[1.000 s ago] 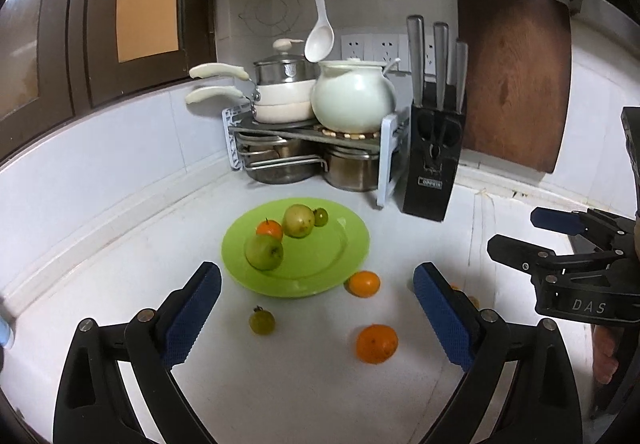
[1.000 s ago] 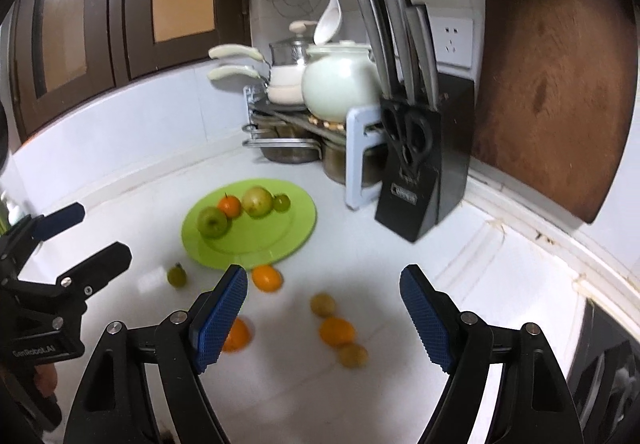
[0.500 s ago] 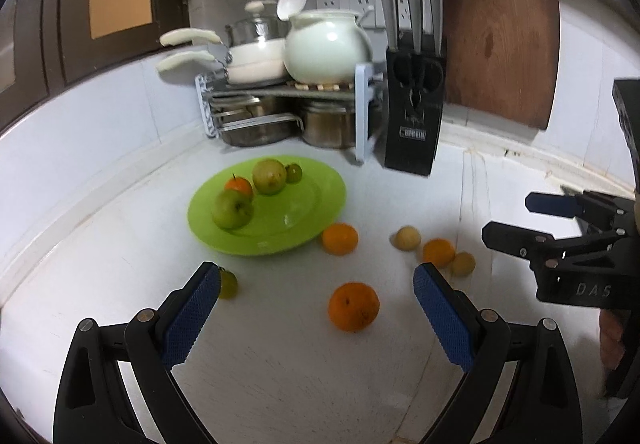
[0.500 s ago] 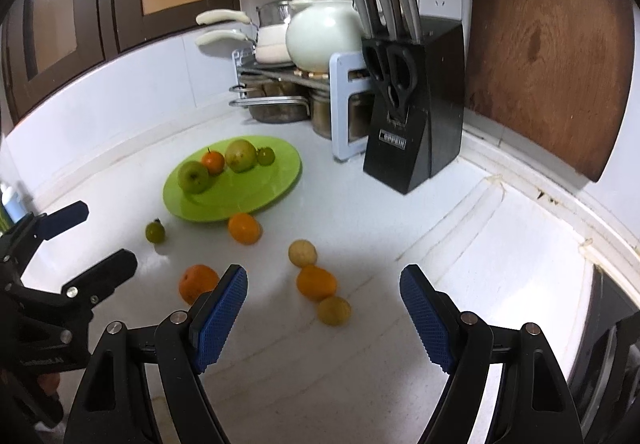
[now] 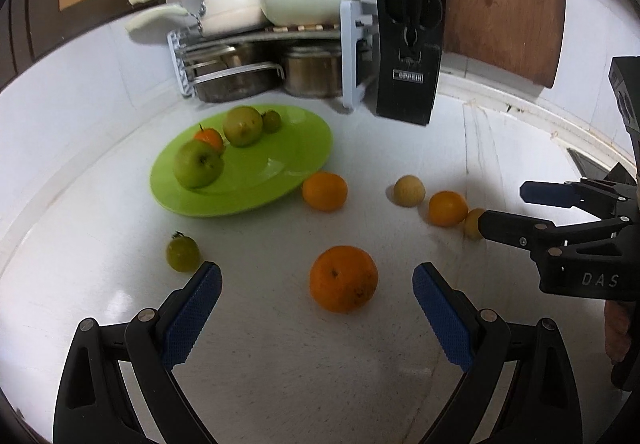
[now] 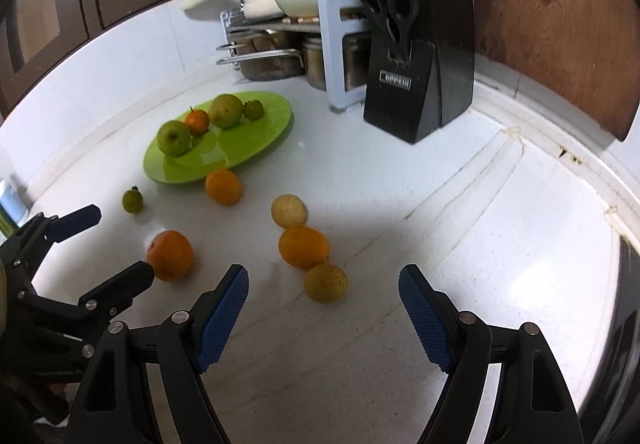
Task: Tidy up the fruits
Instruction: 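Grasp the large orange with the left tool while the right tool grasps a brown pear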
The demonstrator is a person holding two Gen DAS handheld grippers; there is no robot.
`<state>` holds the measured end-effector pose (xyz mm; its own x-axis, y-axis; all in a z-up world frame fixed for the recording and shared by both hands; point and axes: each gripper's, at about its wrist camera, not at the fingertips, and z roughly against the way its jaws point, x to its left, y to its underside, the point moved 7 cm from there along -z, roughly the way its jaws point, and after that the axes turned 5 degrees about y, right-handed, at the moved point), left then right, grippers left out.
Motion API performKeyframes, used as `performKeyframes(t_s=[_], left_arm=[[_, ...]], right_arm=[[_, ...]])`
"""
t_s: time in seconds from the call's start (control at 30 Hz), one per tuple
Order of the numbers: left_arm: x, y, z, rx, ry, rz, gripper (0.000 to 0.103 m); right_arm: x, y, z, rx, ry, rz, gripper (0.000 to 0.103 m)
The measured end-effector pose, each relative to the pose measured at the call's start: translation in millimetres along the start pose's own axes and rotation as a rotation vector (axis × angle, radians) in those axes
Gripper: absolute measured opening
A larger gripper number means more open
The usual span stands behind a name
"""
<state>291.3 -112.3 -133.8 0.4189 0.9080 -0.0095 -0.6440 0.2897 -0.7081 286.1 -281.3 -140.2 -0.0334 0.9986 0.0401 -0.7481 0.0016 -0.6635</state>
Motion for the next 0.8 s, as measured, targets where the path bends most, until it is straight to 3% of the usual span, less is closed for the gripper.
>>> performKeyframes(t_s=[0.23, 0.8], left_arm=[[-1.0, 4.2, -14.9, 0.034, 0.015, 0.001, 0.090], [-12.8, 1.8, -30.8, 0.082, 0.104, 0.018, 0.053]], right_arm=[[1.6, 5.1, -16.2, 0.039, -0.027, 0.000, 0.062], [2.3, 8.8, -31.7, 0.072, -0.058, -0.011, 0.041]])
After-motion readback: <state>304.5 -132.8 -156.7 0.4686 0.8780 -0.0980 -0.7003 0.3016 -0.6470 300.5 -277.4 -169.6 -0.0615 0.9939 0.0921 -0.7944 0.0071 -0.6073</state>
